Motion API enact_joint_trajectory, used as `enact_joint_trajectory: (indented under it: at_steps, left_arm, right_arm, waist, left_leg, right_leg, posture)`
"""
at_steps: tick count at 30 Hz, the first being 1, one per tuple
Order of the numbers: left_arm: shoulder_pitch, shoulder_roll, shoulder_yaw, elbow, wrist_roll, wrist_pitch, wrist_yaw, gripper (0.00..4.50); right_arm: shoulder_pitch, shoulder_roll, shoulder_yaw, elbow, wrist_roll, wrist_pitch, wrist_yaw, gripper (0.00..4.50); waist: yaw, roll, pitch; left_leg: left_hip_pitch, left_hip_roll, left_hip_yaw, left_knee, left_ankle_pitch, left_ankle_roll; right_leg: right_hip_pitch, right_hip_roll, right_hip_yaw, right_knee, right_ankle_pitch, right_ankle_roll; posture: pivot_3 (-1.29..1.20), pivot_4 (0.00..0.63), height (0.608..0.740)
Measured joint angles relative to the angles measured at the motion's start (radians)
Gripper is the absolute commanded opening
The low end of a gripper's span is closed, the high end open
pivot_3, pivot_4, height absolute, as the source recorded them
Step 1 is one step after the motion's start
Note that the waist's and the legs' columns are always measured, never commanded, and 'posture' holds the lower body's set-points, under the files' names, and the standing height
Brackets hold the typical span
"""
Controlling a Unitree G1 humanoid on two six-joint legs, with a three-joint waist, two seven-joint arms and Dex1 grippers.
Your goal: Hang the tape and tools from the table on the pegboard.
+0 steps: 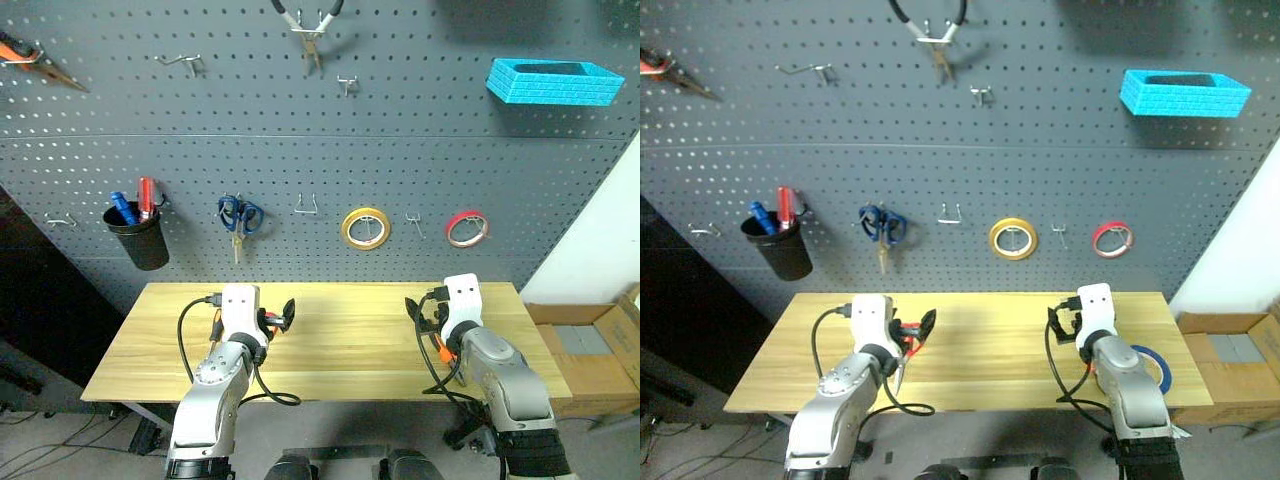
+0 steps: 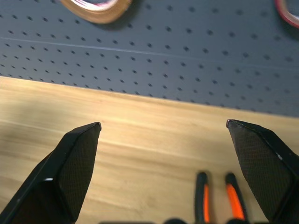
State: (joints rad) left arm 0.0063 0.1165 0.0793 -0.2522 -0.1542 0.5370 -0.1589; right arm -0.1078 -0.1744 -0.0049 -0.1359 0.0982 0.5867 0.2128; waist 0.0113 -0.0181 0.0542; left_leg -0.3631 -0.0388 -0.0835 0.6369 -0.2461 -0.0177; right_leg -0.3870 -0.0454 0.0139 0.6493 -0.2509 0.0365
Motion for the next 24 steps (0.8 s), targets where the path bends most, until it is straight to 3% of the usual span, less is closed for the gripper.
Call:
enact_joint_trajectory:
  at_steps: [19, 24]
  left_arm:
    - [0.066, 0.021, 0.046, -0.062, -0.015, 0.005, 0.02, 4.5]
    - [0.024, 0.13, 0.04, -0.052, -0.08, 0.046, -0.116, 4.5]
  right_arm:
    - [0.015, -0.033, 0.006, 0.004, 0.002, 0.002, 0.008, 4.48]
    - [0.03, -0.095, -0.005, -0.07, 0.019, 0.115, 0.042, 4.48]
  waist:
    - [0.015, -0.001, 0.018]
    - [0.014, 0.0, 0.035]
  left_leg:
    - [0.0, 0.0, 0.001, -0.006, 0.0, 0.0]
    - [0.0, 0.0, 0.0, -0.006, 0.0, 0.0]
  right_leg:
    - [-0.001, 0.0, 0.001, -0.004, 0.0, 0.0]
    - [-0.001, 0.0, 0.0, -0.004, -0.001, -0.001]
  posture:
    - [0.1, 0.05, 0.74]
    - [0.08, 0.084, 0.74]
